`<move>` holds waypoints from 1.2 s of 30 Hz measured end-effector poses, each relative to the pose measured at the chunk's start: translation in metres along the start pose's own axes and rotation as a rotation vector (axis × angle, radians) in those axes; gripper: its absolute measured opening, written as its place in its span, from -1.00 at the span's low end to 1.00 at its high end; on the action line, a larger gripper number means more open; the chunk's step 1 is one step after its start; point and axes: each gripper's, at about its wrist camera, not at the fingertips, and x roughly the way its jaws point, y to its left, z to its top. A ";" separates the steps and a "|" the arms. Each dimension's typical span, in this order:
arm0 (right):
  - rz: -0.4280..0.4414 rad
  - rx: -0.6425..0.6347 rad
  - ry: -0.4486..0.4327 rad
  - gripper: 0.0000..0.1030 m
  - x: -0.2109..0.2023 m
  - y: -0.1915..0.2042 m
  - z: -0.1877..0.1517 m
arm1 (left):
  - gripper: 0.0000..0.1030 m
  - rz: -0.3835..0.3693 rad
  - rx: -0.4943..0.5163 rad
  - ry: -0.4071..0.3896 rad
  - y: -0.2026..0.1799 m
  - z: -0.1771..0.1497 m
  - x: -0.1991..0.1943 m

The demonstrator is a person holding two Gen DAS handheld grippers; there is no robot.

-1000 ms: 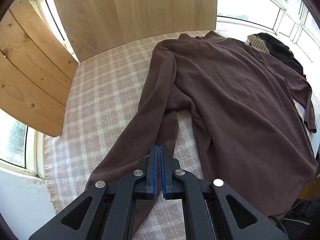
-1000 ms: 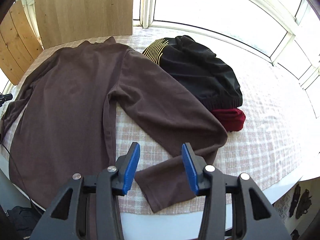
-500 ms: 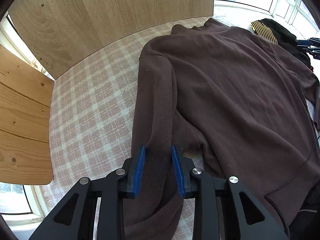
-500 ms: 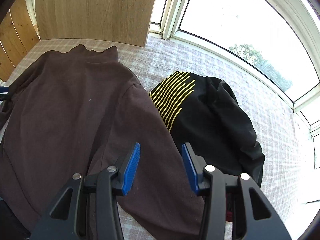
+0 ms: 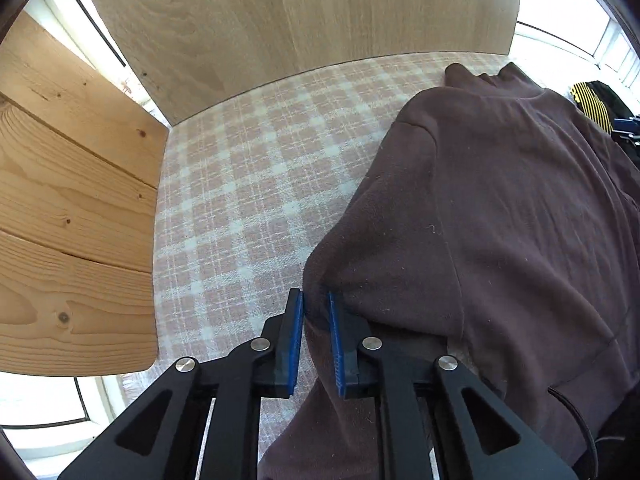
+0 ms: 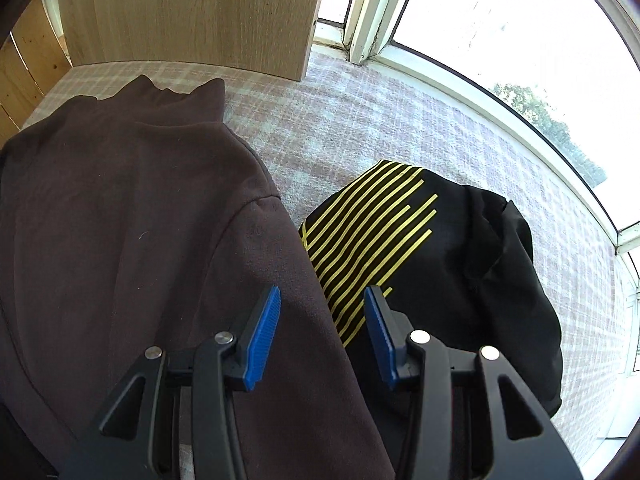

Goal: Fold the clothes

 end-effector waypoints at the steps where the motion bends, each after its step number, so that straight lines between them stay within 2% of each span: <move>1: 0.006 0.001 0.000 -0.16 0.001 0.000 0.002 | -0.55 -0.015 -0.012 -0.019 0.001 0.005 -0.005; 3: 0.030 0.010 0.001 -0.16 0.004 -0.001 0.007 | -0.54 -0.040 -0.033 -0.057 0.004 0.018 -0.015; 5: 0.039 0.020 -0.005 -0.16 0.006 -0.002 0.013 | -0.52 -0.019 -0.017 -0.080 0.003 0.034 -0.018; 7: 0.048 0.022 -0.007 -0.16 0.010 -0.002 0.021 | -0.48 -0.019 -0.001 -0.077 0.002 0.054 -0.007; 12: 0.087 0.036 -0.020 -0.16 0.018 0.000 0.045 | -0.48 -0.079 0.036 -0.038 -0.019 0.092 0.029; 17: 0.204 0.032 -0.028 -0.16 0.032 0.014 0.074 | -0.48 -0.162 0.062 -0.031 -0.051 0.121 0.056; 19: 0.209 0.006 -0.012 -0.16 0.043 0.023 0.085 | -0.45 -0.178 0.080 -0.022 -0.063 0.131 0.064; 22: 0.253 -0.014 0.040 -0.16 0.064 0.032 0.094 | -0.22 -0.200 0.104 0.006 -0.074 0.141 0.077; 25: 0.266 -0.032 0.087 -0.16 0.080 0.038 0.094 | -0.23 -0.182 0.140 0.029 -0.083 0.141 0.089; 27: 0.302 -0.023 0.092 -0.17 0.084 0.039 0.090 | -0.36 -0.169 0.158 0.030 -0.088 0.137 0.093; 28: 0.316 -0.015 0.086 -0.22 0.084 0.038 0.087 | -0.64 -0.166 0.164 0.026 -0.090 0.135 0.093; 29: 0.327 -0.006 0.077 -0.54 0.082 0.038 0.085 | -0.78 -0.165 0.168 0.020 -0.092 0.133 0.092; 30: 0.341 -0.002 0.070 -0.75 0.080 0.037 0.082 | -0.81 -0.156 0.169 0.003 -0.093 0.130 0.088; 31: 0.351 0.002 0.057 -0.89 0.076 0.037 0.079 | -0.88 -0.141 0.169 -0.021 -0.094 0.127 0.083; 36: 0.336 -0.014 -0.084 -0.90 0.034 0.038 0.073 | -0.91 -0.107 0.127 -0.155 -0.090 0.116 0.046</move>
